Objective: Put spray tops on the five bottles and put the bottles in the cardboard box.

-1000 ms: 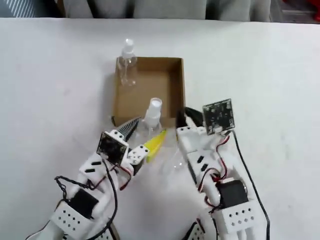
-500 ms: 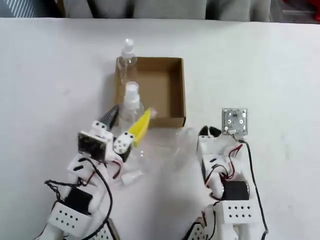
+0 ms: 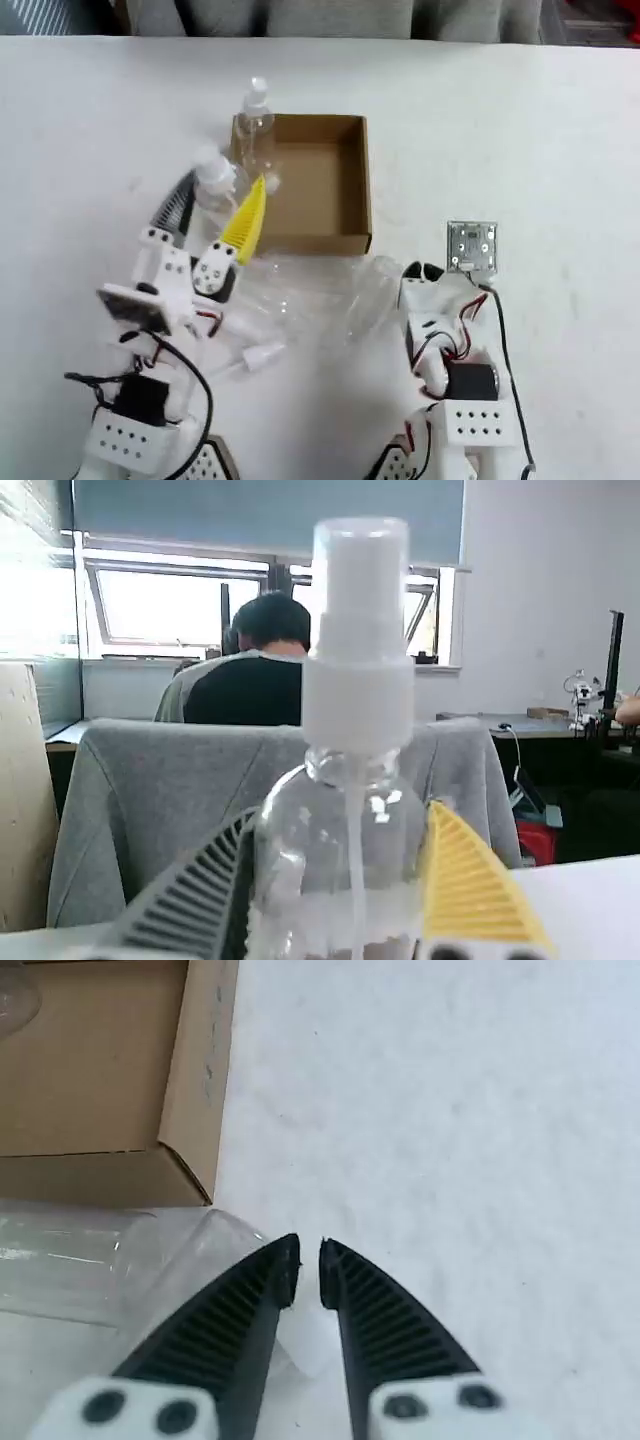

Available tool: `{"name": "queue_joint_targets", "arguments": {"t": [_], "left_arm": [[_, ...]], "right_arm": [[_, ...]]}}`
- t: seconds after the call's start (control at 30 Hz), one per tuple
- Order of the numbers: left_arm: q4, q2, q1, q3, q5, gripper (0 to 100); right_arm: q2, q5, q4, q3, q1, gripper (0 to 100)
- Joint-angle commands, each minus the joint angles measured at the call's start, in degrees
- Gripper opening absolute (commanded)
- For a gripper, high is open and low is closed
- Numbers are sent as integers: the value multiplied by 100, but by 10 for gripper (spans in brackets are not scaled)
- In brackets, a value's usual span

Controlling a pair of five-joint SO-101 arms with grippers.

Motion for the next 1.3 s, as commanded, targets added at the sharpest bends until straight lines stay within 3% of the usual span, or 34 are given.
{"name": "queue_joint_targets", "arguments": {"t": [0.0, 0.47, 0.9, 1.27], "left_arm": [[44, -31, -31, -747, 35, 24], [-79, 3846, -303, -2752, 70, 24], [-2725, 6659, -435, -2549, 70, 24], [-4484, 8602, -488, -2567, 70, 23]], "right_arm": [[-66, -35, 13, -53, 48, 17], [-66, 0, 13, -44, 48, 17], [-66, 0, 13, -44, 22, 17], [-66, 0, 13, -44, 13, 18]]}}
